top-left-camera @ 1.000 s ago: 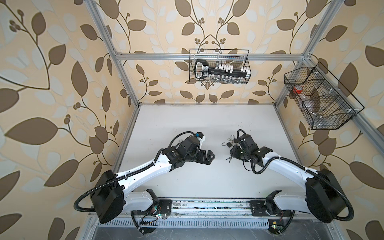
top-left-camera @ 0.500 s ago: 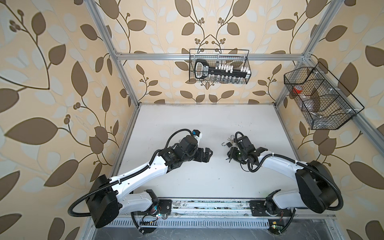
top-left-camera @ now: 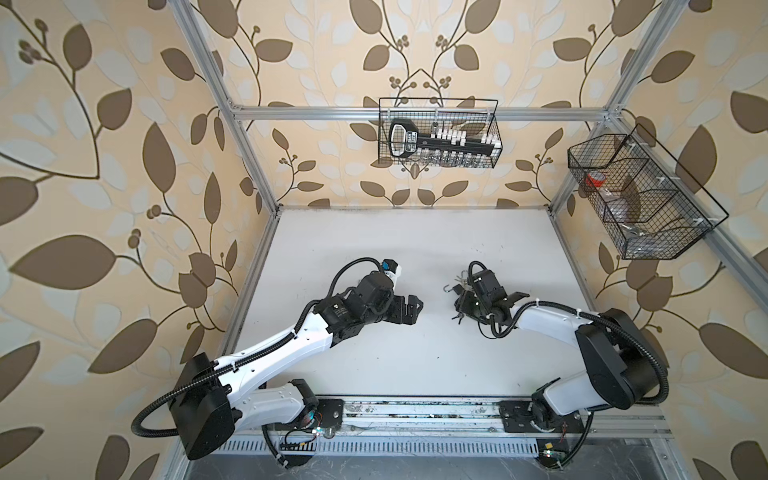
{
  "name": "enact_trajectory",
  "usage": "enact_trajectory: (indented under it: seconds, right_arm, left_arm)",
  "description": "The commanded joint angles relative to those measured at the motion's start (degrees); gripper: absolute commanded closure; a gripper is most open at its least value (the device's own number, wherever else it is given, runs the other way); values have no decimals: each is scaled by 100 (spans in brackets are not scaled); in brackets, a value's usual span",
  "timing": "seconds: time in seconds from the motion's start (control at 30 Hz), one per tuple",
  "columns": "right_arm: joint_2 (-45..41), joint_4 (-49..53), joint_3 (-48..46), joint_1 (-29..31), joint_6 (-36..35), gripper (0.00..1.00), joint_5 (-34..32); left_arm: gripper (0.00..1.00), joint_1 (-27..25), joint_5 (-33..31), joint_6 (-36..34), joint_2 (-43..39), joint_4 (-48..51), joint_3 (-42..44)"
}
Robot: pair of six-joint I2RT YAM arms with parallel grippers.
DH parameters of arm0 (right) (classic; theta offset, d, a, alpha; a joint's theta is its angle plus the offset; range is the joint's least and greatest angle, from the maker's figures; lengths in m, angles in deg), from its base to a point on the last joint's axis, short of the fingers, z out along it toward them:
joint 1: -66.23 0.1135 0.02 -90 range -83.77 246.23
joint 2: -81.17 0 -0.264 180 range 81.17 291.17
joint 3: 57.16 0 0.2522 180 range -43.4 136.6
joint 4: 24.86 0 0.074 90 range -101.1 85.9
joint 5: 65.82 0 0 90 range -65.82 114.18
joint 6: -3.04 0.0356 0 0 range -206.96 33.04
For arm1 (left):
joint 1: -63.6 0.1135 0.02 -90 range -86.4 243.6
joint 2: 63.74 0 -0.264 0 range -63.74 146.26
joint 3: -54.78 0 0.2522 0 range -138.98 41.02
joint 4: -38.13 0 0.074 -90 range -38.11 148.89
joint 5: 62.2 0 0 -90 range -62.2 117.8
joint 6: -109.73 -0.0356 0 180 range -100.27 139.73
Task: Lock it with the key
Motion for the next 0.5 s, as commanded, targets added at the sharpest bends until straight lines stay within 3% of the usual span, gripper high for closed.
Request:
enact_trajectory:
  seconds: [0.0,0.47]
  right_arm:
    - [369,389,56,-37,-167,39,-434]
    - [960,949,536,-37,-662,41,-1018]
  left_arm:
    - [1,-3,-199,-42,-199,95,24]
    - [1,-6,-239,-40,-271,119,63]
